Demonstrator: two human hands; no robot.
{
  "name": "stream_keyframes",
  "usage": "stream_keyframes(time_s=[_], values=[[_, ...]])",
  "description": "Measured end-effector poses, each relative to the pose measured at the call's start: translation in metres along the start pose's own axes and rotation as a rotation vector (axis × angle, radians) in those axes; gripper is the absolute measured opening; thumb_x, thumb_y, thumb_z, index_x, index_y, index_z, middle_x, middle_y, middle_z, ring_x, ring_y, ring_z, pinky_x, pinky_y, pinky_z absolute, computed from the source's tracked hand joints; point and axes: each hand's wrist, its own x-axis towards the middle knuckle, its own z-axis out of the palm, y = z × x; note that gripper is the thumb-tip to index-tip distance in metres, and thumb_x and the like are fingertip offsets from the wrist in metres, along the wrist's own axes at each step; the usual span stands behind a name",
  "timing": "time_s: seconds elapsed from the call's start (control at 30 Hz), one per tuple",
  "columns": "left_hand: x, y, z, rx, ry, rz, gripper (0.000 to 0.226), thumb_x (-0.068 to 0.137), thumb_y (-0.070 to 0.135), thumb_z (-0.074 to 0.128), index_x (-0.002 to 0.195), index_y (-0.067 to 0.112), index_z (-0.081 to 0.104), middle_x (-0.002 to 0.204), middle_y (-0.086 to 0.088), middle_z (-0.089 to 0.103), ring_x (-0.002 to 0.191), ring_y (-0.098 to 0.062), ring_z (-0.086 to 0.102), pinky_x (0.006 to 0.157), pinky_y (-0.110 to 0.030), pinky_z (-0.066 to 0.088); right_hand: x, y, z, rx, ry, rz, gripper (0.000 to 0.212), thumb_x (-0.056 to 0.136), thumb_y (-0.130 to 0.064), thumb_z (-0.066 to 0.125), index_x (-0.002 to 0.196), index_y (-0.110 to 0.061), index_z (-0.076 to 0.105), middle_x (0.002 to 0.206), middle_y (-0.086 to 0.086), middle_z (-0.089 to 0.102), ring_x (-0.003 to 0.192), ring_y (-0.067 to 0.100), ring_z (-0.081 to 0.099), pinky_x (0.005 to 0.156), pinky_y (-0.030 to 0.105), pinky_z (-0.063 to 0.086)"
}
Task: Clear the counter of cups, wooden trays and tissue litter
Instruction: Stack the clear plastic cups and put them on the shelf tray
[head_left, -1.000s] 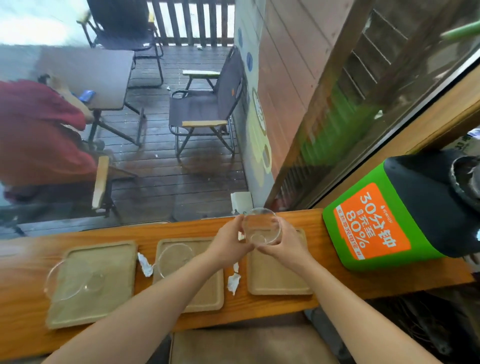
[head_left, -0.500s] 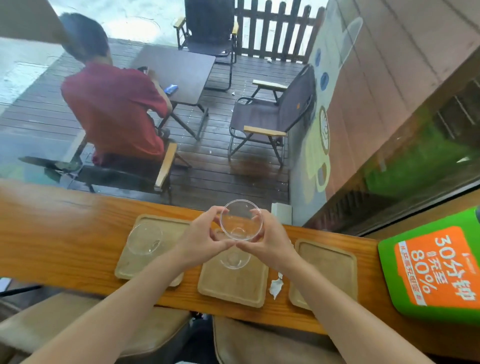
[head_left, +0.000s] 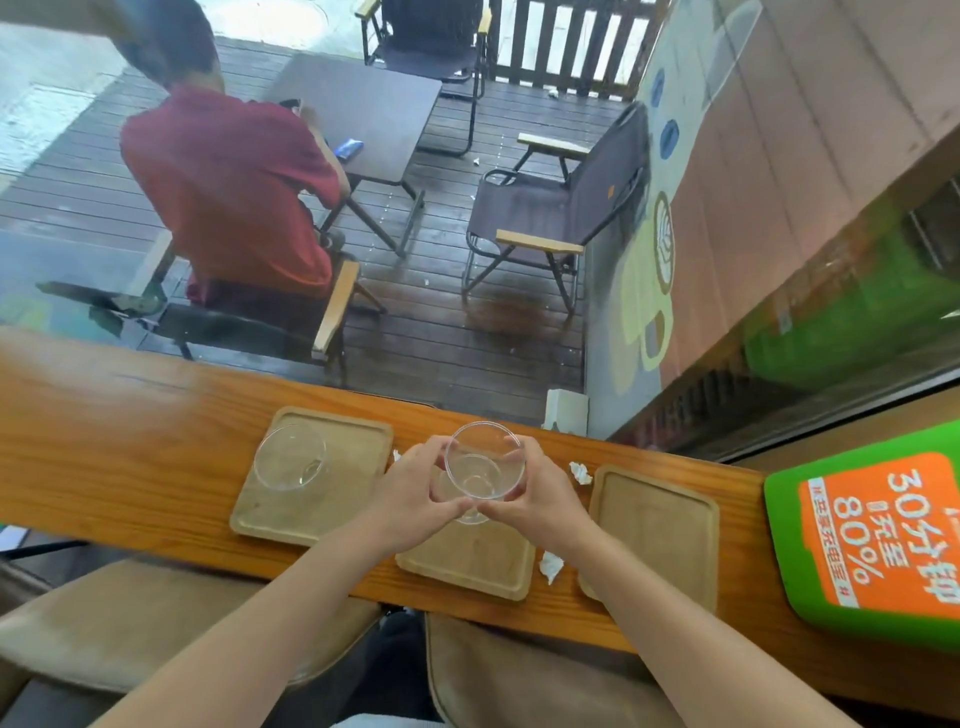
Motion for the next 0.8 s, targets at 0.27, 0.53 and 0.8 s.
stream_keyframes(time_s=[0.27, 0.53, 0.8], values=[[-0.005, -0.023, 0.011, 0.037, -0.032, -0.065, 0.064, 0.080, 0.030, 0.078, 0.135, 0.024, 0.047, 0.125, 0.004, 0.050, 0.071, -0.013, 0.064, 0.079, -0.040, 0.058, 0.004, 0.014, 0.019, -0.078, -0.047, 0.015, 0.082, 0.069, -0.033, 0.089, 0.136, -0.032, 0.043, 0.120, -0.019, 0.042, 0.109, 0.000, 0.039, 0.077, 0.009, 0.032], [-0.003, -0.029, 0.023, 0.019, -0.052, -0.095, 0.067, 0.083, 0.031, 0.075, 0.140, 0.029, 0.041, 0.132, 0.005, 0.053, 0.085, -0.013, 0.056, 0.075, -0.019, 0.046, 0.009, 0.021, 0.031, -0.084, -0.053, 0.067, 0.083, 0.070, -0.029, 0.087, 0.139, -0.027, 0.040, 0.133, -0.006, 0.038, 0.114, 0.004, 0.035, 0.096, 0.023, 0.036], [0.002, -0.034, 0.034, -0.025, -0.081, -0.127, 0.073, 0.081, 0.034, 0.076, 0.142, 0.033, 0.036, 0.128, 0.009, 0.050, 0.087, -0.012, 0.056, 0.082, -0.025, 0.051, 0.014, 0.036, 0.040, -0.030, -0.053, 0.078, 0.086, 0.071, -0.026, 0.086, 0.142, -0.028, 0.039, 0.130, -0.012, 0.040, 0.119, 0.002, 0.033, 0.095, 0.020, 0.030]])
